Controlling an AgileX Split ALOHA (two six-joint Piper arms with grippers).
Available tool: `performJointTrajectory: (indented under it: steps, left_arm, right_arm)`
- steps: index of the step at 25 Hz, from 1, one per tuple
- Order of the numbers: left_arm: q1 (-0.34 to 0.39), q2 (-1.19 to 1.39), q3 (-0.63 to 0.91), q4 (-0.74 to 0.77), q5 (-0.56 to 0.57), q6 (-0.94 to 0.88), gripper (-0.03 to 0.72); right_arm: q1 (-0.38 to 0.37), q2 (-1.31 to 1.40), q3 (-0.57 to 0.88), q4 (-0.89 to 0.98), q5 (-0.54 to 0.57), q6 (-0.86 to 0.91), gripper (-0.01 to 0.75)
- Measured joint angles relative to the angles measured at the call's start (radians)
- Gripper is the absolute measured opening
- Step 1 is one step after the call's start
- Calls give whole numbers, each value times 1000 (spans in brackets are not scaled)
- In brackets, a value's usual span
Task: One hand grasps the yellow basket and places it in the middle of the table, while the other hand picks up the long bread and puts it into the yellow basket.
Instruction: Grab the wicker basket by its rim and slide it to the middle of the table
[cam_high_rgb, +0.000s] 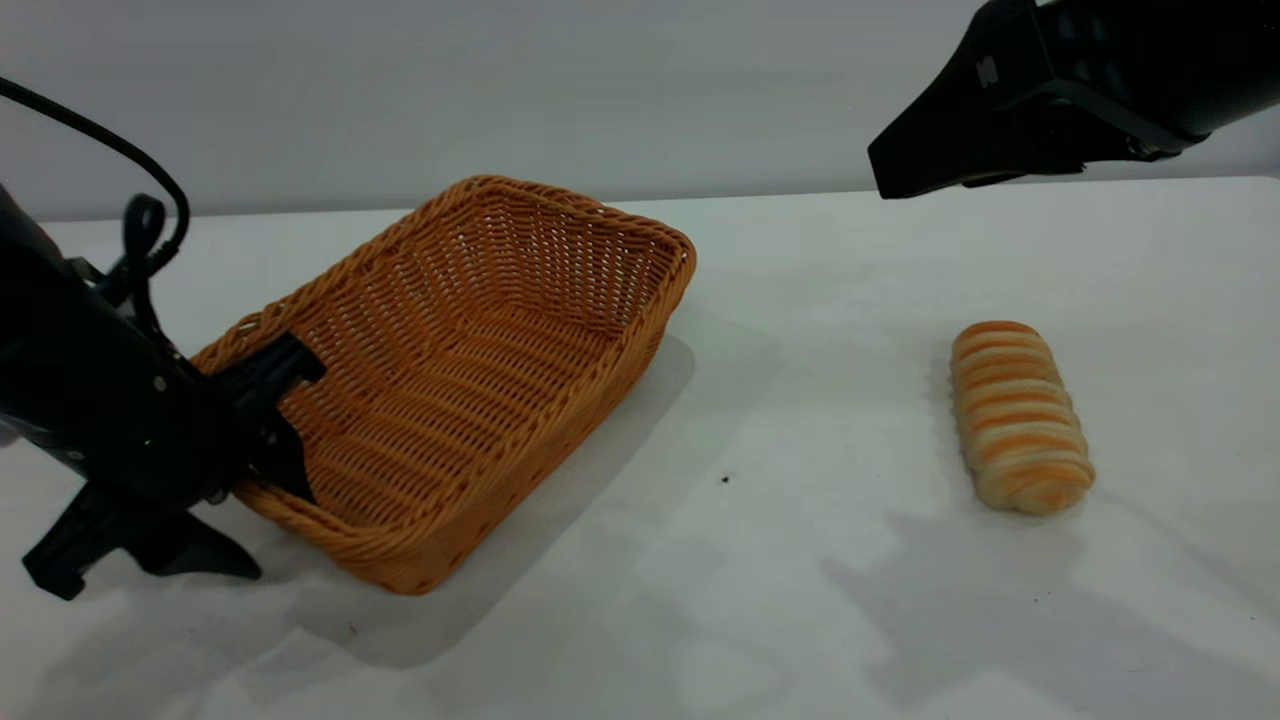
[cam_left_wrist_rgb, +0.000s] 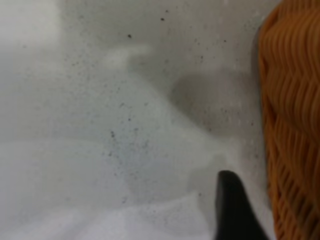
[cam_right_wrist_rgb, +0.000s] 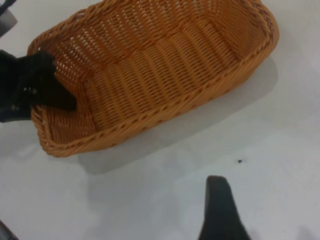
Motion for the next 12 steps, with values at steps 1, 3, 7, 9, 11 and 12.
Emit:
performJointTrajectory:
  steps: [1, 3, 7, 9, 11, 12]
  left_arm:
    - [-1, 4, -2, -5, 0, -4, 374]
    - [-1, 7, -6, -9, -6, -17, 236]
    - [-1, 8, -7, -13, -15, -38, 102]
    - [-1, -2, -7, -9, -13, -27, 102]
    - [2, -21, -19, 23, 0, 25, 102]
    - [7, -34, -35, 42, 24, 58, 102]
  right_arm:
    - [0, 0, 0, 0, 0, 0, 537]
    - [0, 0, 0, 0, 0, 0, 537]
    - [0, 0, 0, -1, 0, 0, 536]
    - [-1, 0, 0, -25, 0, 10, 536]
    - [-23, 0, 0, -74, 2, 66, 536]
    - [-43, 0, 0, -106, 2, 103, 536]
